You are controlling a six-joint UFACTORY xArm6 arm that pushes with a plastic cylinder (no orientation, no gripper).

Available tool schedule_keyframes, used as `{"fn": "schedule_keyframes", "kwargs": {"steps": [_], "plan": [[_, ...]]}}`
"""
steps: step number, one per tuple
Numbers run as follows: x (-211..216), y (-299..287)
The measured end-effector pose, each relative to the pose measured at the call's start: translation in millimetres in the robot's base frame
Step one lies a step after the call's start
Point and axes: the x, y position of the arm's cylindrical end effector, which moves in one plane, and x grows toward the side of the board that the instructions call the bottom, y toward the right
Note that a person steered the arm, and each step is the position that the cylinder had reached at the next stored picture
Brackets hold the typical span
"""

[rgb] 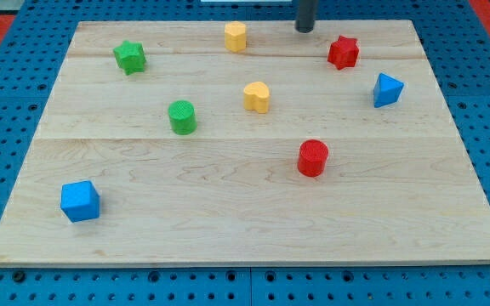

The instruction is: Push red star closer to the blue triangle

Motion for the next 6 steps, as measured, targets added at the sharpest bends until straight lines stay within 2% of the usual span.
{"fn": "schedule_keyframes", "kwargs": {"steps": [1, 2, 6], "plan": [[36, 12], [49, 27], [51, 102]]}}
